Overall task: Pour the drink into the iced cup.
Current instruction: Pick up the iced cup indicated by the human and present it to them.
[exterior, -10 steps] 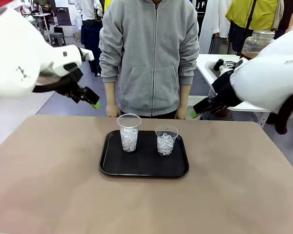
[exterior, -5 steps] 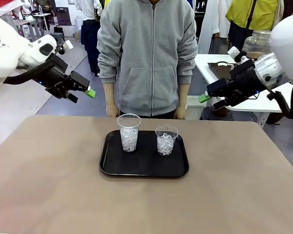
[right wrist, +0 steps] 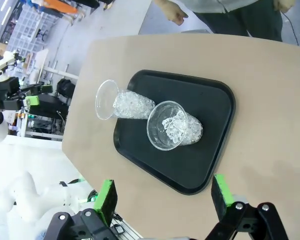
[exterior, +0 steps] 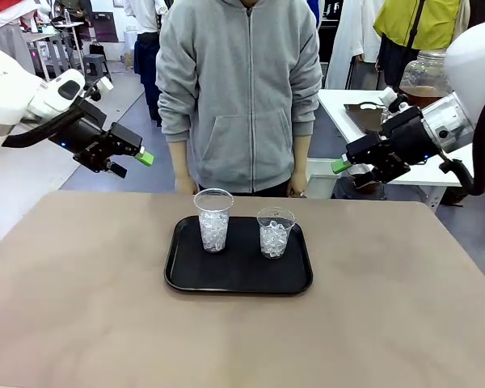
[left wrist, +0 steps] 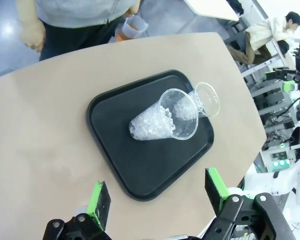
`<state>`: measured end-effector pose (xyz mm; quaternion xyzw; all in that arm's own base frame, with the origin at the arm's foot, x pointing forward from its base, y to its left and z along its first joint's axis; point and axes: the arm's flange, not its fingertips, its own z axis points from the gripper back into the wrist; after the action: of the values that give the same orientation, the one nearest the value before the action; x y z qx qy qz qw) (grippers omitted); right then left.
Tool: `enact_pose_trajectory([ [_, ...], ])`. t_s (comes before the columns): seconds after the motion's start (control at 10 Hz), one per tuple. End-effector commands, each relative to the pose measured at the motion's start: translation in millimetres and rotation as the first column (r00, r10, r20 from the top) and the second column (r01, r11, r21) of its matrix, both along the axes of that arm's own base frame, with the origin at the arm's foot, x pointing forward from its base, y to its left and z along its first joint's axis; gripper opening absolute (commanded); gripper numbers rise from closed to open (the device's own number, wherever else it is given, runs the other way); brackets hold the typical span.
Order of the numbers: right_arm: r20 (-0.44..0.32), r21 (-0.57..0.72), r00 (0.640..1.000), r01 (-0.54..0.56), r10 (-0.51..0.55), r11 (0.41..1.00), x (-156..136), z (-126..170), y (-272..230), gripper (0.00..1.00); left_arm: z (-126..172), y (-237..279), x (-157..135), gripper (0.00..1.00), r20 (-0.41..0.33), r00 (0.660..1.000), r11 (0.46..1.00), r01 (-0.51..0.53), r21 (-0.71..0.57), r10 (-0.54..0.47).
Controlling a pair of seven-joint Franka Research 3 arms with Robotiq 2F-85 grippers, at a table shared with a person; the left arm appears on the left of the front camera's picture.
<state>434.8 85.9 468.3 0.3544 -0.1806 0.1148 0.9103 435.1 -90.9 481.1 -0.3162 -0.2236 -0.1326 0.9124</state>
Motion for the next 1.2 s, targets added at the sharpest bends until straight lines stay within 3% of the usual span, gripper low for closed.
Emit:
enact_pose_trajectory([
  [0.0, 0.007, 0.037, 1.000, 0.004, -0.004, 0.999, -3.6, 4.0, -1.6, 1.00, 3.4, -0.4, -1.9, 1.00, -0.006, 1.000, 0.999, -0.005, -0.032, 0.005],
  [0.2, -0.001, 0.002, 1.000, 0.004, -0.004, 1.000, -0.9, 1.6, -0.9, 1.00, 0.3, -0.6, -0.6, 1.00, -0.003, 1.000, 1.000, -0.003, -0.003, 0.003],
  [0.3, -0.114, 0.104, 0.993, 0.051, -0.039, 0.993, 9.8, 1.0, -4.1, 1.00, -1.7, 14.8, 5.7, 1.00, -0.070, 0.998, 0.989, -0.015, -0.146, 0.005],
  [0.5, -0.252, 0.253, 0.967, 0.105, -0.039, 0.962, 25.9, -1.4, -25.2, 1.00, -11.2, 42.7, 16.0, 1.00, -0.162, 0.987, 0.955, -0.038, -0.296, -0.011],
  [0.8, -0.365, 0.391, 0.931, 0.157, -0.004, 0.907, 38.9, -19.5, -51.3, 1.00, -39.2, 68.0, 35.1, 1.00, -0.262, 0.961, 0.894, -0.038, -0.446, -0.090],
  [1.1, -0.454, 0.504, 0.888, 0.183, 0.079, 0.844, 51.8, -48.2, -67.4, 1.00, -68.6, 78.7, 52.6, 1.00, -0.317, 0.934, 0.826, -0.044, -0.562, -0.165],
])
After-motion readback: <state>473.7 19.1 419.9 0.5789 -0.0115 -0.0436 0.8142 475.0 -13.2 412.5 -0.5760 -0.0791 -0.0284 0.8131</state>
